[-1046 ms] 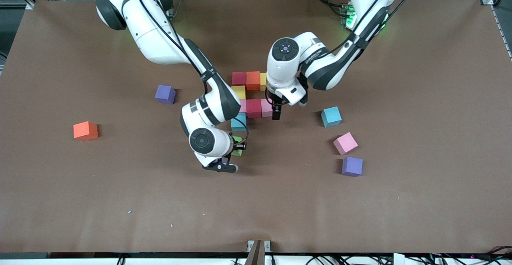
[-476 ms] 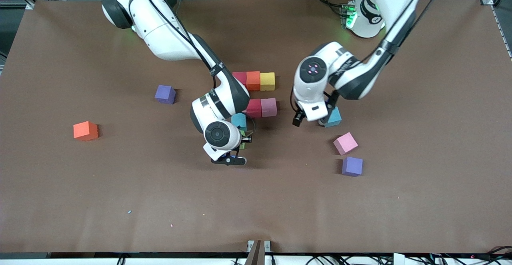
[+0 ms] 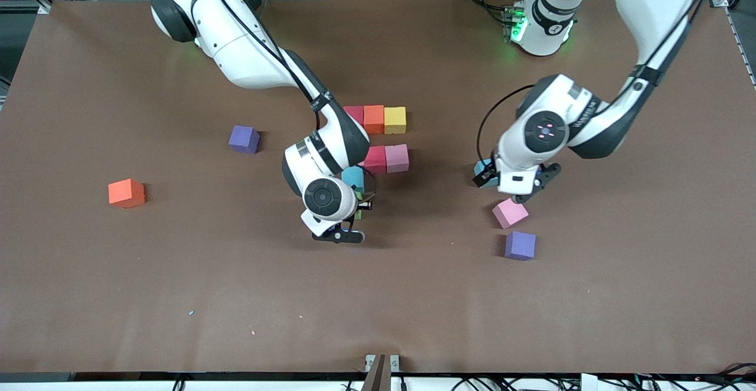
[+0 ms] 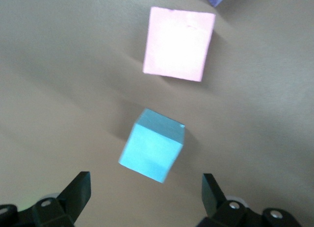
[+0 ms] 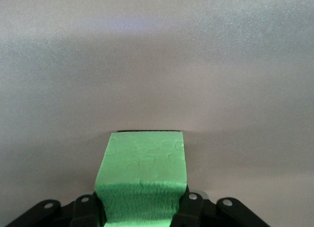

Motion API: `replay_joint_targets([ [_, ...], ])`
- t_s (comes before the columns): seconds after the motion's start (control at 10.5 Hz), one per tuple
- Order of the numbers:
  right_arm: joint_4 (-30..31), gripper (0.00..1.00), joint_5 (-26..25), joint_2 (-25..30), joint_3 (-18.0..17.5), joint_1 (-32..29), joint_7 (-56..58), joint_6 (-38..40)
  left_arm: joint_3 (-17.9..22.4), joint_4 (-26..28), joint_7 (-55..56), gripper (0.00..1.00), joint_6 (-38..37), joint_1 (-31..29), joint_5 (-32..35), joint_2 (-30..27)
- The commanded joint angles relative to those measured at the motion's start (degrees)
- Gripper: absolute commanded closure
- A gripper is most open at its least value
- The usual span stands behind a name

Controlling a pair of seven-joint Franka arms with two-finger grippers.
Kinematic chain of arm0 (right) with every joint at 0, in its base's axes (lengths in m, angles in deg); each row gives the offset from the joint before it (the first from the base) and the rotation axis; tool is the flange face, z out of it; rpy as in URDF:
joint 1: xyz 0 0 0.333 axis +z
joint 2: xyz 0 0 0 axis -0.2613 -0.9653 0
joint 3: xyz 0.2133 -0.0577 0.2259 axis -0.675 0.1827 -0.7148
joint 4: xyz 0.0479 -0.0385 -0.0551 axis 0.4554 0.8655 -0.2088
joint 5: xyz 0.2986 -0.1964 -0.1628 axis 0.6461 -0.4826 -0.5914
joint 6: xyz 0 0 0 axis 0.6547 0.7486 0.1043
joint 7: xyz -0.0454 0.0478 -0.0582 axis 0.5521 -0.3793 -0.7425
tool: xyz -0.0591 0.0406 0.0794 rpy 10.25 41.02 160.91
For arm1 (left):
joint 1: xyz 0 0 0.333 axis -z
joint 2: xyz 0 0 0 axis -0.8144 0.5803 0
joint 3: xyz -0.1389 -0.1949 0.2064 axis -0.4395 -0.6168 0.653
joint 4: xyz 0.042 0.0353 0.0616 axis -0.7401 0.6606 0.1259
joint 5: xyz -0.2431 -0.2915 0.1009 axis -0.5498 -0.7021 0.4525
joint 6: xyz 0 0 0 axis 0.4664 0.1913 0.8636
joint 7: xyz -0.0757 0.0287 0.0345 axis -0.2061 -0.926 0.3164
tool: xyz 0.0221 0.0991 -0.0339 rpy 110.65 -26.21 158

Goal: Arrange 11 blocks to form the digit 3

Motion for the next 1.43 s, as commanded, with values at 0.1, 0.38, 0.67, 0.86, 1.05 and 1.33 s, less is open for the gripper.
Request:
replay_joint_targets([
  [0.1,-2.1,0.94,-0.6,-2.0,0.2,0.6,-1.6,0.3,-1.4,7.8,-4.0,0.00,9.9,-1.2,5.5,-0.2],
  [0.38,-2.1,0.94,-0.6,-2.0,0.1,0.6,-2.5,0.1,-1.3,11.1,-5.9,0.00,15.9,-2.2,10.7,3.1],
  [0.67,-2.1,0.93,-0.6,-2.0,0.0,1.0,-2.7,0.1,-1.2,11.3,-7.8,0.00,15.8,-2.7,11.1,3.4],
  [0.86,-2.1,0.93,-0.6,-2.0,0.0,1.0,-2.7,0.1,-1.0,11.1,-7.9,0.00,15.8,-2.6,12.7,4.8],
  [1.05,-2.1,0.93,-0.6,-2.0,0.0,1.1,-2.8,0.2,0.2,10.9,-7.9,0.00,15.8,-2.6,15.2,6.0],
  [1.33,-1.9,0.91,-0.8,-1.9,0.1,1.1,-2.9,0.7,1.6,10.0,-7.9,0.00,15.8,-2.4,15.9,6.9],
])
